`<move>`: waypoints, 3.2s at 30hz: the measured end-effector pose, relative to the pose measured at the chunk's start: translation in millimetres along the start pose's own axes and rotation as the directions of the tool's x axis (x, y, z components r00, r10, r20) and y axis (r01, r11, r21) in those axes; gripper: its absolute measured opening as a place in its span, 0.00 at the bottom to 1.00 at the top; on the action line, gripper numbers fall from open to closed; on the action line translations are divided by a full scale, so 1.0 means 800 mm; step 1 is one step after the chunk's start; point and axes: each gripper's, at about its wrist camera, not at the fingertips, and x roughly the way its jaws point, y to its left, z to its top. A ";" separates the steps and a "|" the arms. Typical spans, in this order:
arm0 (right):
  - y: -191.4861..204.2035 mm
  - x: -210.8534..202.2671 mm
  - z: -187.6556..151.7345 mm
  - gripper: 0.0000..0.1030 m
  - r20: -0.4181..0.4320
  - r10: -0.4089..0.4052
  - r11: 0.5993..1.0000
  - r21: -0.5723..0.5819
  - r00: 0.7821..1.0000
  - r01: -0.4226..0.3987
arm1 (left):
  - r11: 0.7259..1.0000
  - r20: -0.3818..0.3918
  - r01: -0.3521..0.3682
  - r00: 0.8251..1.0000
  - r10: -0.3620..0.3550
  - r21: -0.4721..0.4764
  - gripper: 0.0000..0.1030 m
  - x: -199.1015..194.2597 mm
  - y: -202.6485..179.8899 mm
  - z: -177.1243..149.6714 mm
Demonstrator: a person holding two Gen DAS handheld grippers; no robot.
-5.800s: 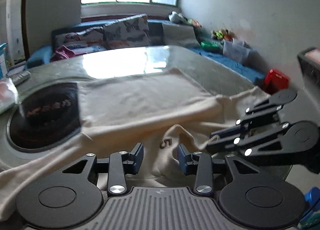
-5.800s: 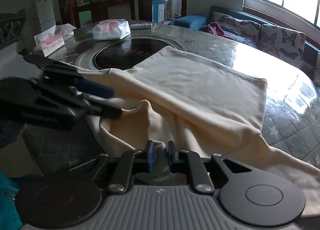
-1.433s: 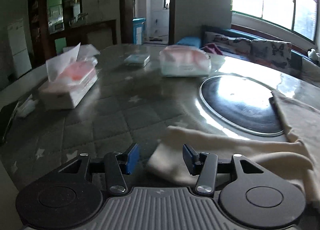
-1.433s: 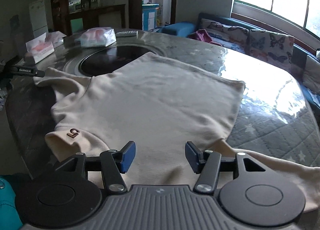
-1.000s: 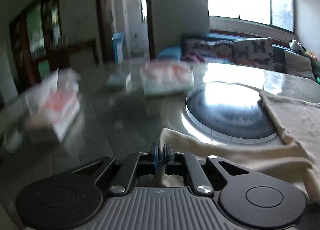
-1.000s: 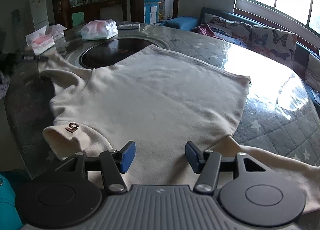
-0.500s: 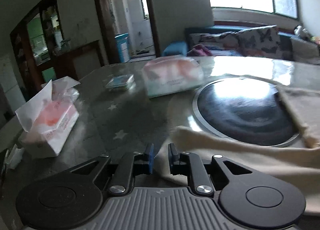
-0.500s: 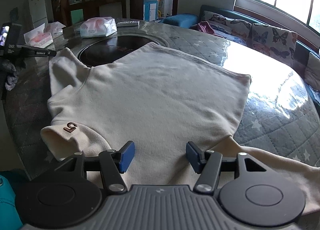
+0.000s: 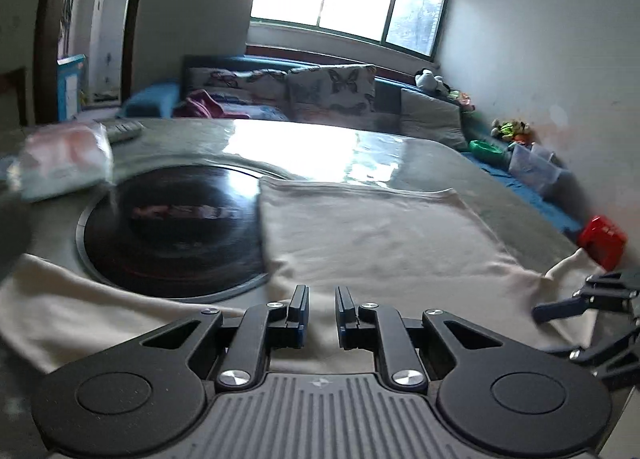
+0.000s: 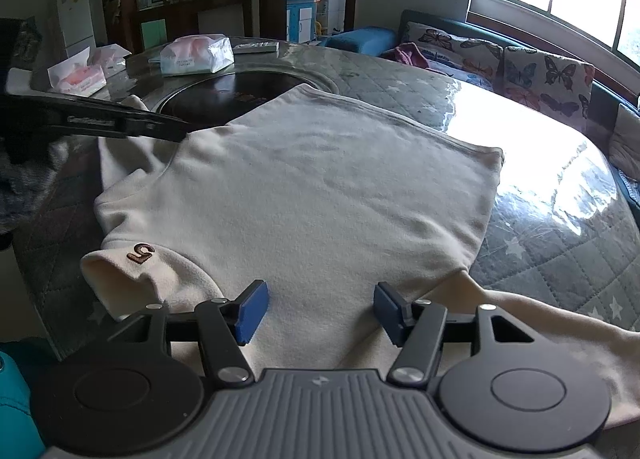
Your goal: Fold clothes
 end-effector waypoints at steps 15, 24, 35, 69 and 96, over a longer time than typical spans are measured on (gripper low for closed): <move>0.005 -0.004 0.004 0.61 0.016 0.012 1.000 -0.010 1.000 -0.012 | 0.997 -0.008 -0.042 0.999 0.042 -0.060 0.13 0.004 0.022 -0.001; 0.026 -0.002 0.020 0.61 0.029 0.067 0.996 -0.067 0.997 -0.065 | 0.978 -0.027 -0.189 0.982 0.188 -0.085 0.13 -0.034 0.063 -0.023; 0.079 0.021 0.077 0.55 0.037 0.207 0.963 -0.181 0.978 -0.198 | 0.935 -0.012 -0.316 0.948 0.318 -0.158 0.13 -0.078 0.108 -0.039; 0.202 0.092 0.102 0.55 -0.075 0.421 0.841 -0.339 0.904 -0.420 | 0.819 -0.041 -0.479 0.869 0.493 -0.315 0.03 -0.067 0.194 -0.013; 0.198 0.056 0.079 0.56 -0.091 0.397 0.852 -0.334 0.913 -0.403 | 0.813 -0.043 -0.462 0.877 0.479 -0.353 0.22 -0.080 0.197 -0.012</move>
